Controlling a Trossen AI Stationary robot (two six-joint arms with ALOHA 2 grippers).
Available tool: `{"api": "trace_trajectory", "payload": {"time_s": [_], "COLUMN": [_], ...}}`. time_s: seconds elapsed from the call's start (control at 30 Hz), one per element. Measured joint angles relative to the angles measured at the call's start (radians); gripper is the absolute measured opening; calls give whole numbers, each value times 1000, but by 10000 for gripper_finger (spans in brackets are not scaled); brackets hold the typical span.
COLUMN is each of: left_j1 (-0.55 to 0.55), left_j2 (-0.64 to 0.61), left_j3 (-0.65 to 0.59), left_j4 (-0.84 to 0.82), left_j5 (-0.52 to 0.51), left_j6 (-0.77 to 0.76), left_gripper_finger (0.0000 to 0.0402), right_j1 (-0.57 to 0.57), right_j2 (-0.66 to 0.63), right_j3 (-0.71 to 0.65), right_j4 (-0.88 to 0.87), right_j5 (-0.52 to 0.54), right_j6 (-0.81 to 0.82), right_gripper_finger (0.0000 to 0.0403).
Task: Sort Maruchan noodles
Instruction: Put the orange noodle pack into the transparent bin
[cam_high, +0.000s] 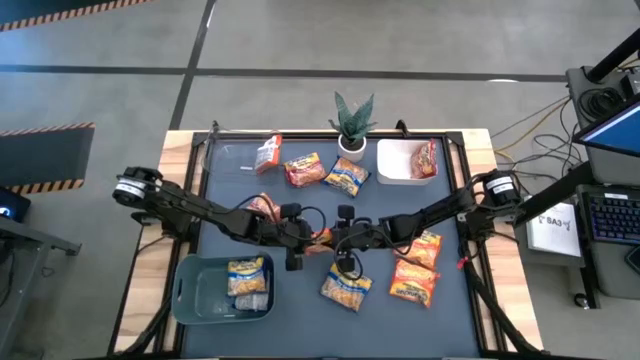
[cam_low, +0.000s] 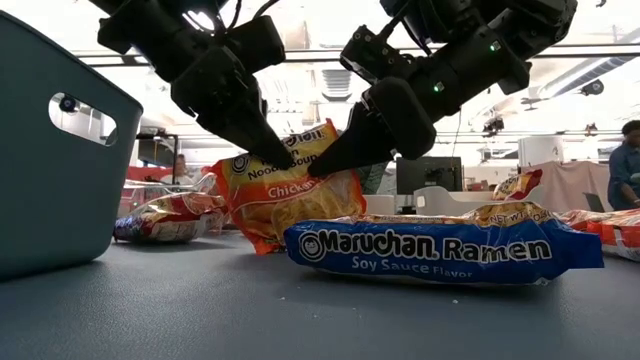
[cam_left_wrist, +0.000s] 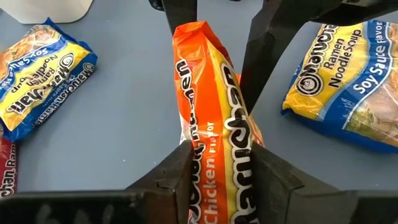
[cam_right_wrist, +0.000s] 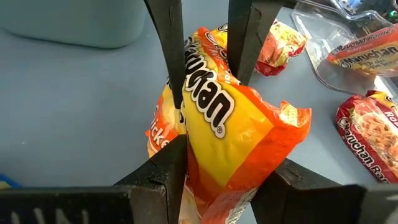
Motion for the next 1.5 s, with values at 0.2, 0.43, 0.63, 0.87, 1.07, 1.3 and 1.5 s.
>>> {"api": "trace_trajectory", "payload": {"time_s": [0.2,0.43,0.63,0.87,1.07,1.3,1.5], "left_j1": [0,-1,-1,-3,-3,21,137], "left_j2": [-2,-32,-91,-246,-421,-550,-587], "left_j3": [1,5,8,8,8,8,8], "left_j4": [2,-2,-12,-67,-173,-290,-316], "left_j5": [5,7,7,-44,-254,-713,-873], "left_j6": [1,5,28,60,70,101,101], "left_gripper_finger": [122,103,110,109,110,110,111], "right_j1": [1,1,1,0,-2,-5,-7], "right_j2": [-24,-114,-207,-347,-440,-459,-436], "right_j3": [-1,-1,-2,-3,-15,-24,-30], "right_j4": [-7,-69,-118,-131,-135,-129,-129], "right_j5": [-3,0,1,42,152,169,169], "right_j6": [4,6,6,-44,-95,-112,-104], "right_gripper_finger": [130,130,130,130,130,130,130]}}
